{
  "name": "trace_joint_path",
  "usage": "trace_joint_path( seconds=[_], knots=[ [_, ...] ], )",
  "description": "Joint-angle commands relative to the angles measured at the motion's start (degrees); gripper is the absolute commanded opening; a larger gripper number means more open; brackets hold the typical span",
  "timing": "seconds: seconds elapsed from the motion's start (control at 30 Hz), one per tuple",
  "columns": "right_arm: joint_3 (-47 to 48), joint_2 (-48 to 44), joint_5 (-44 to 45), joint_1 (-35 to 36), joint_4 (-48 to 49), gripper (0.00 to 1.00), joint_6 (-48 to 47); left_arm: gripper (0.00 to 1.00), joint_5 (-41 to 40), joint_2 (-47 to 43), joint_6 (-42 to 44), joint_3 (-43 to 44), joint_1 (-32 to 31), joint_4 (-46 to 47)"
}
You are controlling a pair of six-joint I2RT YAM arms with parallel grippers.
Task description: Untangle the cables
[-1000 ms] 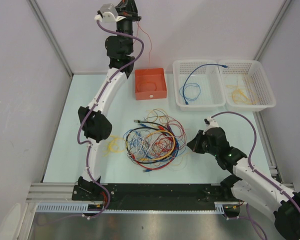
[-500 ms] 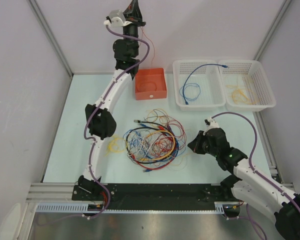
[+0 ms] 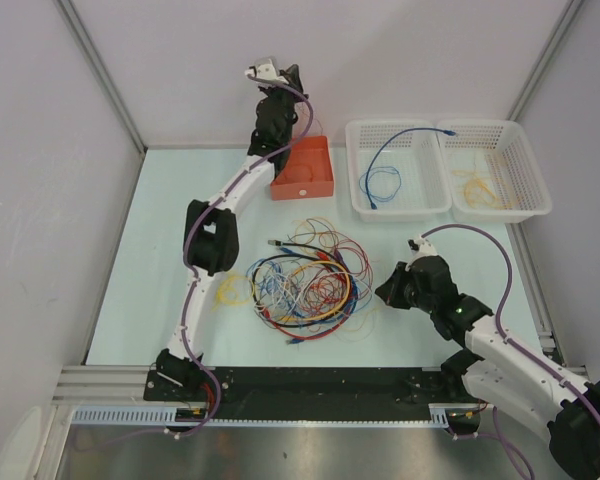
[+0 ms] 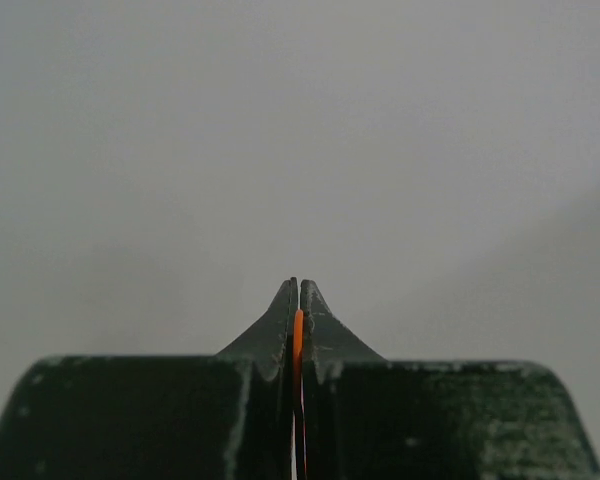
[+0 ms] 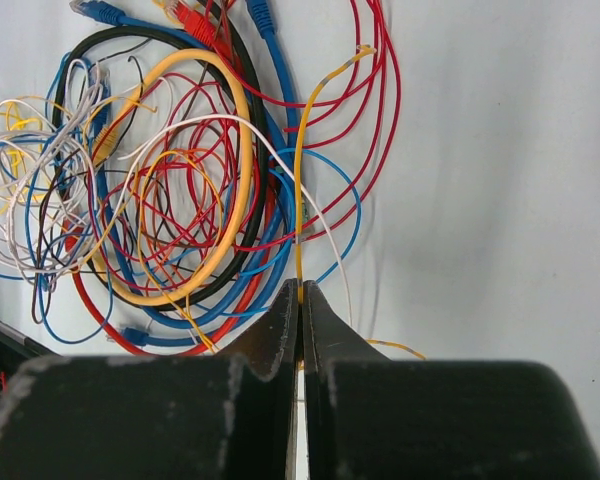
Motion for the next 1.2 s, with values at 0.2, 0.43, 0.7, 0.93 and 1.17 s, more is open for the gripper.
trace_joint_path(
  seconds=[0.2,0.43,0.7,0.93,1.17],
  knots=[
    [-0.5,-2.0,-1.5,-0.8,0.7,0.00,1.0,0.00,0.9,-5.0,-12.5,-1.9,0.0,-18.9],
    [-1.3,-2.9,-1.8,-1.0,0.2,0.00,1.3,0.00,0.4,-4.5,-12.5,-6.1,0.0,-24.7],
    [-1.6,-2.6,-2.9,-1.4,0.7,0.00,1.7,0.12,-2.9,-4.0,-11.5,-5.4,0.0,-36.9],
    [-1.7,-2.6,-4.0,-1.4,0.8,0.00,2.1,0.08,-5.8,-5.3,-8.8,-4.4,0.0,-46.3],
    [-1.7,-4.3,-4.2,-1.5,0.2,0.00,2.1,0.55,-6.9,-10.4,-9.7,-7.6,-0.1,-48.4]
  ],
)
